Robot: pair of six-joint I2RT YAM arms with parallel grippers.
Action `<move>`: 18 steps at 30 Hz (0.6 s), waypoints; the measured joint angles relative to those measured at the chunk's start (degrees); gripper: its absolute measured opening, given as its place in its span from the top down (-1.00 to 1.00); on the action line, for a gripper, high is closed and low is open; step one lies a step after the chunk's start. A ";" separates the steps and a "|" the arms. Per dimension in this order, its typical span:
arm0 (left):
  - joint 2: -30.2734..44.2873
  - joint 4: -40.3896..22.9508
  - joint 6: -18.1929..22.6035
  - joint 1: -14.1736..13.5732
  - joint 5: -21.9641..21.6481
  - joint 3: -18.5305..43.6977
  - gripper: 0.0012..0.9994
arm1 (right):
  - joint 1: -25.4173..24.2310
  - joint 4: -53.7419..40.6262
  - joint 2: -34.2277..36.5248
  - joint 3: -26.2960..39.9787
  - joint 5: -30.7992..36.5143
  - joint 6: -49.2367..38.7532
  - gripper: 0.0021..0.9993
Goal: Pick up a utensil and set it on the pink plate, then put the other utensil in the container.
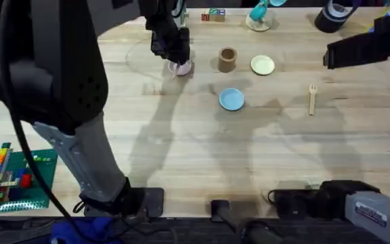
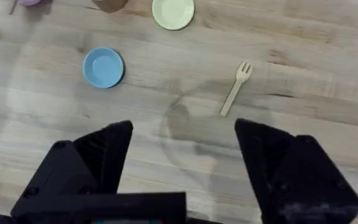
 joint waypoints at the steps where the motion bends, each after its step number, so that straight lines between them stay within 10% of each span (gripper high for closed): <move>1: 0.00 0.01 0.00 0.00 0.00 0.03 0.92 | 0.00 0.00 0.00 0.00 0.00 0.00 -1.00; 18: 0.00 -0.97 -0.02 0.00 0.00 0.07 0.49 | 0.00 -0.01 0.00 0.00 0.00 0.00 -1.00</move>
